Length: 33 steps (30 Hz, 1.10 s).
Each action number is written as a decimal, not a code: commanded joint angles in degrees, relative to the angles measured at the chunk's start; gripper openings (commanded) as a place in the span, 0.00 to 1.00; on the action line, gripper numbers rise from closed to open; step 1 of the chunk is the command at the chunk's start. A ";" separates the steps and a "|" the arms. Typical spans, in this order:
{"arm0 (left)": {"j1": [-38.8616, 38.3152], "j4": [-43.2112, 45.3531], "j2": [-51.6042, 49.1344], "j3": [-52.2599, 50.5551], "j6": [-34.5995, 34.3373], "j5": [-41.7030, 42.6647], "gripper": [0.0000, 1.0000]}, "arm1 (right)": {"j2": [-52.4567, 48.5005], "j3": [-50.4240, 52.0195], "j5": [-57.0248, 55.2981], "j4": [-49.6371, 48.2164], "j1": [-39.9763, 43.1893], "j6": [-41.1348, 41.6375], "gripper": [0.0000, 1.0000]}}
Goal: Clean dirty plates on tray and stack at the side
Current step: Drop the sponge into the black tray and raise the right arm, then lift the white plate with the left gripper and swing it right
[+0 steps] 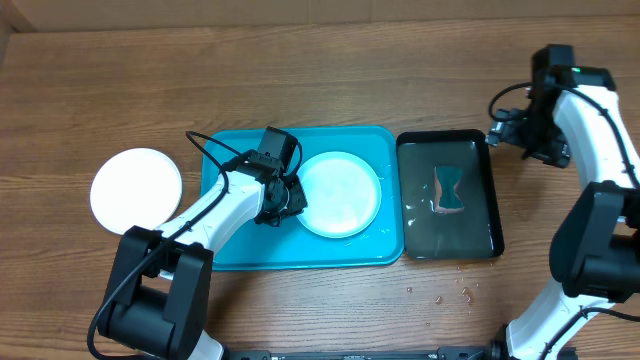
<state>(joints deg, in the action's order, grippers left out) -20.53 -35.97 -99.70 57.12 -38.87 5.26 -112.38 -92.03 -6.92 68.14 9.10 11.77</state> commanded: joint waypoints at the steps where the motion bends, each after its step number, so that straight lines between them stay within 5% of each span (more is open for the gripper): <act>1: -0.13 0.50 -2.16 -0.90 0.24 -0.81 0.29 | 1.25 -0.50 -0.31 -0.39 1.16 0.48 1.00; 4: -0.13 1.03 -3.98 -0.90 0.07 0.39 0.25 | 1.25 -0.50 -0.35 -0.61 1.86 0.46 1.00; 7: -0.13 1.11 -5.25 -0.90 0.13 2.14 0.04 | 1.25 -0.50 -0.35 -0.59 1.88 0.46 1.00; 24: 0.57 -12.96 0.24 22.16 8.13 1.49 0.04 | 1.25 -0.50 -0.35 -0.59 1.88 0.46 1.00; 33: -6.51 -11.87 0.24 28.24 8.74 -9.31 0.04 | 1.25 -0.50 -0.35 -0.59 1.88 0.46 1.00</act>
<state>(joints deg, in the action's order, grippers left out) -22.92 -49.04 -101.14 83.40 -31.33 1.85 -112.38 -92.03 -6.85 67.75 10.79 11.97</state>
